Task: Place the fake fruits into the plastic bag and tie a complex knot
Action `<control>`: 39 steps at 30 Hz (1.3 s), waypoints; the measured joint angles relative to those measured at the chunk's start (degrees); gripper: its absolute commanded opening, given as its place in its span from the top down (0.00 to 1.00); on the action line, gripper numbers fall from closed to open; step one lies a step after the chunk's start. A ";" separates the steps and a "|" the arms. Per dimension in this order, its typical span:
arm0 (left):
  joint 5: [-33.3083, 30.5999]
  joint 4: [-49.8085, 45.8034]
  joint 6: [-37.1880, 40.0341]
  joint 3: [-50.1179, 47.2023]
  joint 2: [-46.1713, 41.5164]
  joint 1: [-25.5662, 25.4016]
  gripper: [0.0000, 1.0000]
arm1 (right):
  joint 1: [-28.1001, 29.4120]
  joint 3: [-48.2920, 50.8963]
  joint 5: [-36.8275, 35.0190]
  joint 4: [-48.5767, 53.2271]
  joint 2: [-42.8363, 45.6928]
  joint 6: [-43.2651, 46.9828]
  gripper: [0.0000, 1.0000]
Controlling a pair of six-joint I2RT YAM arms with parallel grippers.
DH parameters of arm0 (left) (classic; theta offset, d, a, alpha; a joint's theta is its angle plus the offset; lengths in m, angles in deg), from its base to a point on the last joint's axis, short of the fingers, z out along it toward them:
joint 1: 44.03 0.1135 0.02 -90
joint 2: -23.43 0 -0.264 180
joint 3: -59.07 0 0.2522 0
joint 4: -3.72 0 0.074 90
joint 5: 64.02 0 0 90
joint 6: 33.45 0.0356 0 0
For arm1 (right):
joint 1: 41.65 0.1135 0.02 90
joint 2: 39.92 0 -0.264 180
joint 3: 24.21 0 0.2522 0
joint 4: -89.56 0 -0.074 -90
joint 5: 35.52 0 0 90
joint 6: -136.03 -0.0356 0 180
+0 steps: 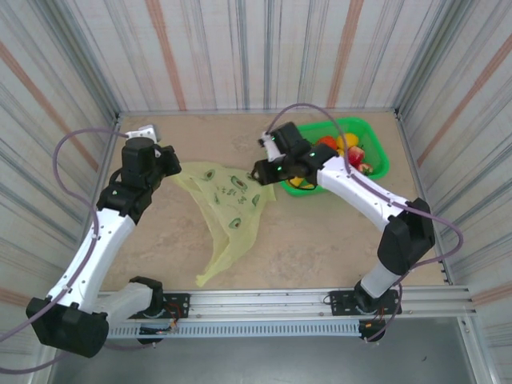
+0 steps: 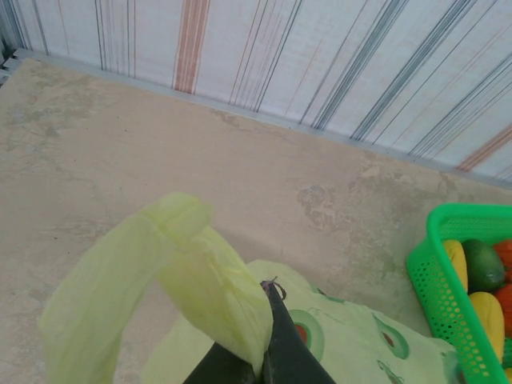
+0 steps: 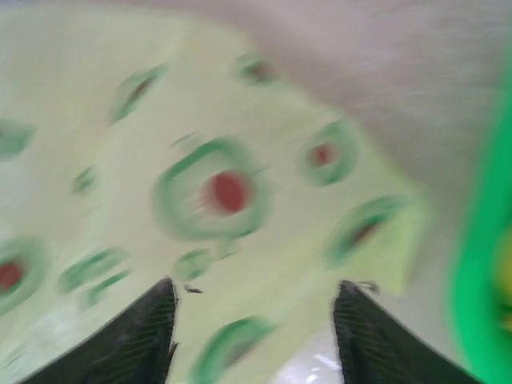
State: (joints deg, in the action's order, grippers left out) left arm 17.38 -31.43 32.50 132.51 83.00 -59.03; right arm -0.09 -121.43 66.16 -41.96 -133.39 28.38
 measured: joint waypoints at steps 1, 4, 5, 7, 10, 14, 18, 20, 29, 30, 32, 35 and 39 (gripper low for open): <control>0.17 -0.02 -0.28 0.00 -0.37 0.00 1.00 | 2.67 -0.68 0.59 0.13 -0.17 0.59 0.19; 1.01 -0.02 -0.90 -0.02 -1.53 0.00 1.00 | 8.33 -4.63 1.68 0.61 -1.60 2.05 0.11; 1.25 -0.02 -1.03 -0.02 -1.81 0.00 1.00 | 9.42 -5.97 1.68 0.59 -2.23 2.32 0.11; 2.12 -0.02 -1.27 -0.02 -2.43 0.00 1.00 | 10.88 -8.11 1.62 0.50 -3.85 3.32 0.12; 3.52 -0.04 -1.27 -0.02 -3.17 0.00 1.00 | 12.09 -9.35 -0.63 1.20 -6.64 4.66 0.21; 6.82 0.07 -0.48 -0.07 -4.72 -0.11 1.00 | 12.22 -9.42 -5.55 3.50 -10.27 6.71 0.63; 15.67 1.29 3.56 -1.46 -7.58 -2.10 1.00 | 9.84 -9.44 -11.74 5.53 -11.85 7.80 1.00; 21.03 1.68 5.88 -2.75 -9.01 -3.80 1.00 | 7.21 -9.86 -13.55 5.75 -11.80 8.02 1.00; 32.68 1.25 12.81 -8.44 -12.85 -8.11 1.00 | 4.02 -9.33 -5.86 -1.68 -9.01 9.46 1.00; 32.06 1.20 13.22 -8.68 -13.09 -8.11 1.00 | 5.31 -9.84 -3.50 -1.05 -11.02 9.94 1.00; 30.40 1.09 13.68 -8.83 -13.31 -8.11 1.00 | 7.91 -12.13 0.35 1.33 -17.49 10.97 1.00; 27.39 1.03 13.75 -8.87 -13.25 -8.11 1.00 | 10.93 -11.61 3.26 3.52 -27.74 11.34 1.00; 25.90 -0.02 13.53 -10.86 -13.25 -8.11 1.00 | 10.36 -8.55 6.56 5.99 -28.96 10.62 1.00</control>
State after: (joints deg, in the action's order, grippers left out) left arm 43.28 -31.45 46.03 121.65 69.76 -67.14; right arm 10.27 -129.97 72.72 -35.97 -162.35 39.00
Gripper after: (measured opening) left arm 0.056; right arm 0.048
